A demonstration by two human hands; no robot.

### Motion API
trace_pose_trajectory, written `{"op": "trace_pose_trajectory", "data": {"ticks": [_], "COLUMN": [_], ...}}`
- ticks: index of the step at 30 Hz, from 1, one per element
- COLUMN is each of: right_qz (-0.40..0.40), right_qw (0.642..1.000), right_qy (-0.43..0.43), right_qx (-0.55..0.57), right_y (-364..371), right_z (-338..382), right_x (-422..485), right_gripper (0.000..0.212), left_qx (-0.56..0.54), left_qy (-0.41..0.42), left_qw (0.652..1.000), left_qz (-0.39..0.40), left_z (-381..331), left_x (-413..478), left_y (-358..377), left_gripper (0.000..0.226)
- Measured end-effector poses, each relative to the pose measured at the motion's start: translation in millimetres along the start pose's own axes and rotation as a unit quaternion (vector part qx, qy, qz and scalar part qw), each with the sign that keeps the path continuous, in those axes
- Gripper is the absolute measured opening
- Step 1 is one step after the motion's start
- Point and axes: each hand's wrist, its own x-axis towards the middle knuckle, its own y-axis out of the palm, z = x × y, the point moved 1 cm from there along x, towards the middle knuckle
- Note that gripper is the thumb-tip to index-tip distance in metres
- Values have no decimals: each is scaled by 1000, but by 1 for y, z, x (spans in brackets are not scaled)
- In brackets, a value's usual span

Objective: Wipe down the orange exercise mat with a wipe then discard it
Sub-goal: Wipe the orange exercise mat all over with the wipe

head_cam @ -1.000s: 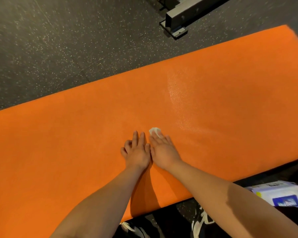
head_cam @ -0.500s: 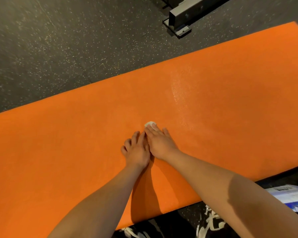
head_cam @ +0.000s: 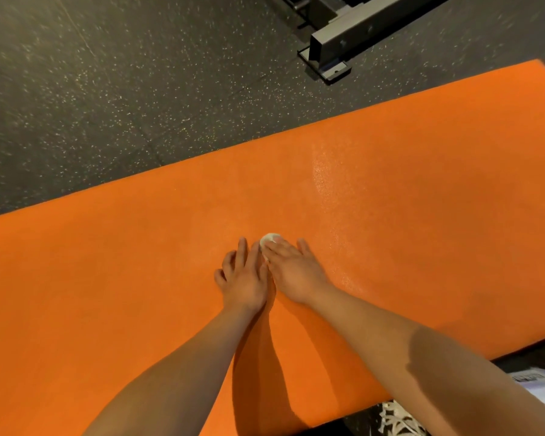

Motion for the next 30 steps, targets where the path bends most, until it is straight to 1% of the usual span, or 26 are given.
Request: {"op": "trace_pose_trajectory", "data": {"ticks": [2, 4, 6, 7, 8, 10, 12, 14, 16, 19, 20, 21, 23, 24, 26, 28, 29, 30], "right_qz": [-30, -52, -64, -65, -61, -27, 17, 23, -4, -45, -57, -66, -75, -71, -36, 1, 9, 8], "right_qw": [997, 985, 974, 973, 976, 991, 999, 1000, 999, 980, 972, 969, 975, 982, 996, 1000, 1000, 1000], "right_qy": [65, 162, 214, 217, 201, 120, 37, 11, 50, 193, 225, 235, 204, 167, 70, -2, -14, -8], "right_qx": [-7, 18, 47, 55, 58, 44, 25, 10, -7, 19, 29, 36, 49, 54, 43, 20, 6, -10], "right_y": [-9, -18, -21, -20, -19, -13, -6, -5, -9, -22, -23, -23, -17, -14, -7, -5, -7, -11], "right_z": [-22, -45, -49, -43, -33, -9, 8, 4, -15, -50, -56, -55, -39, -29, -11, -3, -6, -12], "right_x": [-1, 0, 5, 9, 14, 21, 22, 22, 21, 20, 21, 23, 30, 34, 41, 43, 43, 43], "right_gripper": [55, 58, 61, 62, 63, 62, 59, 58, 58, 61, 61, 60, 60, 59, 57, 56, 56, 57], "left_qx": [3, -3, -8, -11, -14, -18, -28, -31, -16, -4, -4, -5, -20, -34, -57, -65, -57, -44], "left_qy": [3, 5, 4, 4, 5, 2, -5, 11, 29, 21, 22, 22, 20, 19, 17, 11, 8, 7], "left_qw": [1000, 1000, 1000, 1000, 1000, 1000, 999, 998, 998, 999, 1000, 1000, 999, 998, 995, 995, 996, 997], "left_qz": [2, 6, 10, 10, 9, 1, -19, -47, -46, -26, -21, -20, -35, -52, -79, -81, -72, -62], "left_z": [2, 1, 0, 0, 0, -1, -4, -10, -15, -17, -16, -14, -10, -9, -7, -8, -9, -11], "left_x": [0, 1, 1, 1, 0, 3, 7, 12, 21, 32, 34, 35, 36, 36, 42, 52, 55, 56], "left_y": [1, 1, 1, 0, 0, -3, -6, -9, -9, -8, -8, -8, -8, -8, -10, -14, -15, -16], "left_gripper": [54, 54, 54, 54, 54, 54, 50, 45, 49, 58, 58, 57, 55, 54, 53, 51, 51, 52]}}
